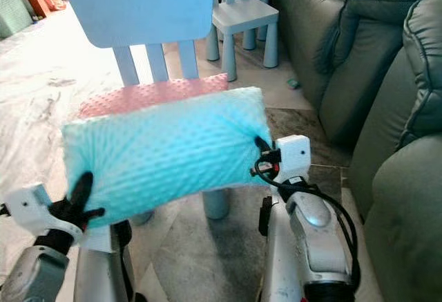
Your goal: Move the pillow to the sofa
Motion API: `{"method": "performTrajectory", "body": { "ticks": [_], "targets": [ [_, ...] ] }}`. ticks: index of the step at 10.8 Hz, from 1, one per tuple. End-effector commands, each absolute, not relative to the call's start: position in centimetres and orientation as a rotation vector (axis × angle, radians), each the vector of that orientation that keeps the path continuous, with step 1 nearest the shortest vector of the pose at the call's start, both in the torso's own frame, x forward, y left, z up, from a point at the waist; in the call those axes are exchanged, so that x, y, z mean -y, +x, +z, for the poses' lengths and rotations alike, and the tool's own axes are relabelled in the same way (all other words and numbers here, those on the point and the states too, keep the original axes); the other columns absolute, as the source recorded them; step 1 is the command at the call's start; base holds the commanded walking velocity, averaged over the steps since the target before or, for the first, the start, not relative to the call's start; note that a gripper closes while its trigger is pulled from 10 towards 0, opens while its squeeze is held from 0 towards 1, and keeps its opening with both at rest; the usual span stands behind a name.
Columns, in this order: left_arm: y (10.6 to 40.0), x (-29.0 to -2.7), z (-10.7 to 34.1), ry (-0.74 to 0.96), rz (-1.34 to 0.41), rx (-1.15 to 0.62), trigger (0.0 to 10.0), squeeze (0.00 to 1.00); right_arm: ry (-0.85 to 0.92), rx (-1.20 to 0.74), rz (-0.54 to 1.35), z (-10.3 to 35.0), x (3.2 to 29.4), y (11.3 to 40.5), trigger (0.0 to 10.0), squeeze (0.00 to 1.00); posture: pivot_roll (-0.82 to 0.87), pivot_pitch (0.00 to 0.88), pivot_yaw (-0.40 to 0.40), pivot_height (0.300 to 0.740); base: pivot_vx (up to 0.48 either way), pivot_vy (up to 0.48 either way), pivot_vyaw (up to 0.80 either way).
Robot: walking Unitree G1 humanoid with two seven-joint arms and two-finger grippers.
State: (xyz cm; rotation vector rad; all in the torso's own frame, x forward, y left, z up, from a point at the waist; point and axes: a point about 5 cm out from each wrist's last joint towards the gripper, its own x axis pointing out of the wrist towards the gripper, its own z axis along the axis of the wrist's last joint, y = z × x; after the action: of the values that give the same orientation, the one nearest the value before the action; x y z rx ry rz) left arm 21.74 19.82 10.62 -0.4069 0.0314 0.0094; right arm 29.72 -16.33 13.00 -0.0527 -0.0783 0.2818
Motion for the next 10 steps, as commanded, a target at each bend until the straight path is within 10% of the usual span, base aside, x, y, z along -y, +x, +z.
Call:
{"method": "performTrajectory", "body": {
  "ticks": [1,10],
  "targets": [
    [21.9,-20.4,10.9,-0.378,0.019,-0.018,0.0,0.00,-0.064,0.093,0.272,13.5,16.2,29.6,0.0,0.00,-0.17,0.000,0.093,0.330,0.000,0.000,0.00],
    [23.4,-19.4,11.9,-0.382,-0.018,0.031,0.0,0.00,-0.007,0.118,0.262,14.3,14.8,30.1,0.0,0.00,-0.18,0.000,0.100,0.330,0.000,0.000,0.00]
  ]
}}
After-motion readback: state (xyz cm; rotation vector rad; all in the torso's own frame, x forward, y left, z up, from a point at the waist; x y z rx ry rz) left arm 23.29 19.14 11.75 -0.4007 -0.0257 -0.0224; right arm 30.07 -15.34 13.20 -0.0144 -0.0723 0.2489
